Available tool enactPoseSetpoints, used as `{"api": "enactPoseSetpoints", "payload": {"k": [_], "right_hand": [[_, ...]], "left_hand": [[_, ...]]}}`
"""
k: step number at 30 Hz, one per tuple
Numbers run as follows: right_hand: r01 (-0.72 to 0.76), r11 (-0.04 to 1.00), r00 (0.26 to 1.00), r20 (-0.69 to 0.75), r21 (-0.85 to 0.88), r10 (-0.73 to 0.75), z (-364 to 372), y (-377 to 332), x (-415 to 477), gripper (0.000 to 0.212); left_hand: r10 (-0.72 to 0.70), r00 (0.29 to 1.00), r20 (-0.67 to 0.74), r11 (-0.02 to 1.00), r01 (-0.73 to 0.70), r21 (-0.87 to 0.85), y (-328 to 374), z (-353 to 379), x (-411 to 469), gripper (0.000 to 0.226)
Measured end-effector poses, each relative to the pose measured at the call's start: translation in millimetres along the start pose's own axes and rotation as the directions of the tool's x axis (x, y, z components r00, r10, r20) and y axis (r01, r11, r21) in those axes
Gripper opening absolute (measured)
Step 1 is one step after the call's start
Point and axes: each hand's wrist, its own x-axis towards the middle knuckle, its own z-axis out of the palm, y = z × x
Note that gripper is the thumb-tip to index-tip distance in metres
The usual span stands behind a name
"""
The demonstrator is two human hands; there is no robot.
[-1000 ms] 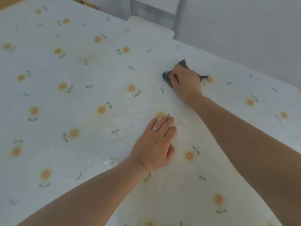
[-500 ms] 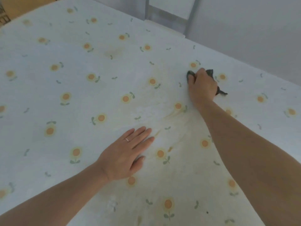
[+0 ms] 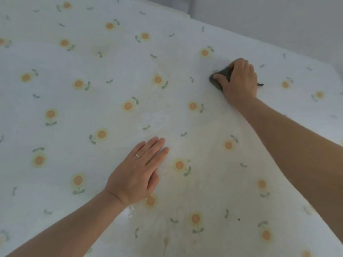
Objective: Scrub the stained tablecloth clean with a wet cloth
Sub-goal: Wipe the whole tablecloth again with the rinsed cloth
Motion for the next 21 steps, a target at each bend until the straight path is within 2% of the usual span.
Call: {"api": "enactPoseSetpoints", "payload": {"k": [2,4,6,8,10,12,14,15,17,19,21], "right_hand": [[-0.228,0.973,0.971,-0.085,-0.029,0.225,11,-9,31,0.055],[-0.266,0.963,0.962,-0.078,-0.033,0.263,21,-33,35,0.053],[-0.106,0.994,0.994,-0.005,0.032,0.106,25,-68,12,0.044],[0.106,0.991,0.99,0.087,0.081,-0.113,26,-99,-33,0.039],[0.287,0.954,0.941,0.162,0.093,-0.298,19,-113,-95,0.037],[0.436,0.875,0.865,0.169,0.212,-0.472,6,-101,-160,0.032],[0.513,0.816,0.819,0.134,0.265,-0.558,-6,-65,-191,0.032],[0.515,0.823,0.816,0.157,0.241,-0.557,-9,-44,-184,0.032],[0.384,0.912,0.893,0.194,0.142,-0.406,-17,-10,-139,0.029],[0.1,0.994,0.988,0.113,0.034,-0.103,-24,24,-73,0.027],[-0.169,0.985,0.986,0.014,0.03,0.169,-26,51,-20,0.029]], "left_hand": [[-0.001,1.0,0.002,1.0,0.001,-0.001,1,1,0,0.061],[0.0,1.0,0.01,1.0,0.0,0.004,0,1,-1,0.061],[0.001,1.0,0.02,1.0,-0.001,0.009,0,1,-2,0.062],[0.001,1.0,0.025,1.0,-0.001,0.02,0,1,-1,0.063],[-0.003,0.999,0.037,0.999,0.002,0.033,0,0,0,0.064],[-0.009,0.999,0.047,0.999,0.008,0.032,-1,-2,1,0.065],[-0.008,0.999,0.041,1.0,0.007,0.023,0,-3,0,0.066],[-0.004,0.999,0.035,1.0,0.004,0.015,0,-3,0,0.066],[-0.007,1.0,0.02,1.0,0.007,-0.006,1,-3,-1,0.065],[-0.003,1.0,0.017,1.0,0.003,-0.01,0,-2,-1,0.066],[-0.002,1.0,0.011,1.0,0.003,-0.01,1,-1,1,0.065]]}}
